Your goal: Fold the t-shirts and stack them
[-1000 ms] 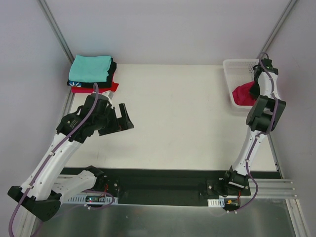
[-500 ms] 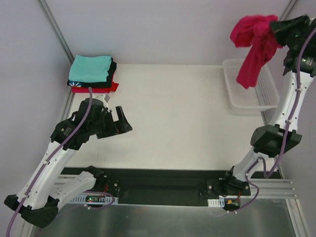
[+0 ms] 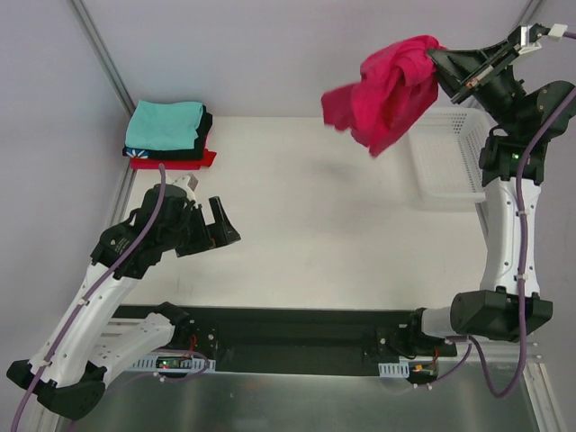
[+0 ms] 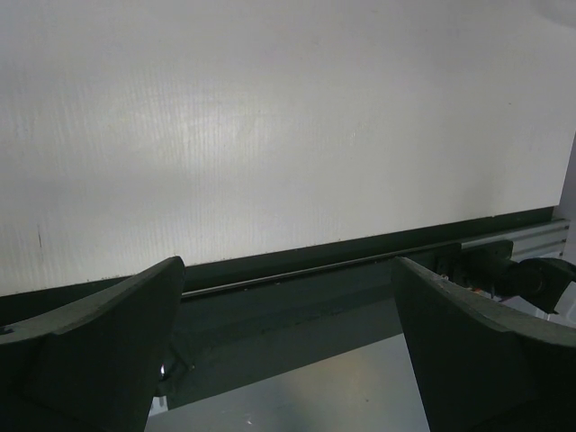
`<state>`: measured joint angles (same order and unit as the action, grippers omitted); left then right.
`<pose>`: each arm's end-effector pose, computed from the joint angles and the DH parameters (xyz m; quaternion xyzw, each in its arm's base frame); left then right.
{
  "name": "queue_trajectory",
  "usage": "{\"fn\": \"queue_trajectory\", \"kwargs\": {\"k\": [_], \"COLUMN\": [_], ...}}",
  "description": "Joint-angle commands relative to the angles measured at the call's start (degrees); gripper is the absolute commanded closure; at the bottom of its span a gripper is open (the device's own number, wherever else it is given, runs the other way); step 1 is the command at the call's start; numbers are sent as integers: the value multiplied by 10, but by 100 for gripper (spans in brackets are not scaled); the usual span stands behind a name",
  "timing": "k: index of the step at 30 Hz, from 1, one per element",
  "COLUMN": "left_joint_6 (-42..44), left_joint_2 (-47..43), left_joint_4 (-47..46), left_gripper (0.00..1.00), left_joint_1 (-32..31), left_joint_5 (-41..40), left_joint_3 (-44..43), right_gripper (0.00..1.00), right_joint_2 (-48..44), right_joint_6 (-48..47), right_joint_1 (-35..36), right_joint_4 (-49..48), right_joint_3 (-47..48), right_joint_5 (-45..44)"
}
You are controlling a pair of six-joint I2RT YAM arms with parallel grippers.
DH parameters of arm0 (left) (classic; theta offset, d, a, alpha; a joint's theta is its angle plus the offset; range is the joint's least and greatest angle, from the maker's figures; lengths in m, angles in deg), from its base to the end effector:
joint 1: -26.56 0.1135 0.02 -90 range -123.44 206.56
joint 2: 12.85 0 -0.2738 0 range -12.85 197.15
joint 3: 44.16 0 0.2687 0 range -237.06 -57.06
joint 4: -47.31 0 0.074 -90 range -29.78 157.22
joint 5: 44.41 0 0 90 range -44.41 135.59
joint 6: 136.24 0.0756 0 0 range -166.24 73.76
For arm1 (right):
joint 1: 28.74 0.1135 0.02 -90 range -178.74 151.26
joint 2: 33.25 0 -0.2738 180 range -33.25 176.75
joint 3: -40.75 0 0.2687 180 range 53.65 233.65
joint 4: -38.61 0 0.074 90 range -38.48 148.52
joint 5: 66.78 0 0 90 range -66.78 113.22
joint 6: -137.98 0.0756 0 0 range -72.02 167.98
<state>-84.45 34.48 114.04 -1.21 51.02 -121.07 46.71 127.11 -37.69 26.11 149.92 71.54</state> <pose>0.1622 -0.0935 0.3573 -0.0604 0.8927 -0.2776 0.3498 0.3047 0.0092 0.5969 -0.0090 0.5279 0.6156 0.5850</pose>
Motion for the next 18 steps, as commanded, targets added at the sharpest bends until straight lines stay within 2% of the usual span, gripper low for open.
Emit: {"fn": "queue_trajectory", "kwargs": {"k": [1, 2, 3, 10, 18], "left_joint_6": [-9, -8, -10, -15, -15], "left_joint_2": [-11, -11, -11, -15, -6], "left_joint_4": [-9, -9, -9, -9, -10], "left_gripper": [1, 1, 1, 1, 1], "left_joint_1": [-3, -3, -3, -3, -3], "left_joint_5": [-15, -14, -12, -16, -18], "left_joint_3": [6, 8, 9, 20, 16], "right_gripper": [99, 99, 99, 99, 99], "right_joint_2": [-78, -82, -85, -89, -88], "right_joint_6": [-108, -169, -187, -202, -239], "right_joint_1": [22, 33, 38, 62, 89], "right_joint_4": [127, 163, 211, 217, 251], "right_joint_3": [10, 16, 22, 5, 42], "right_joint_5": [31, 28, 26, 33, 35]}}
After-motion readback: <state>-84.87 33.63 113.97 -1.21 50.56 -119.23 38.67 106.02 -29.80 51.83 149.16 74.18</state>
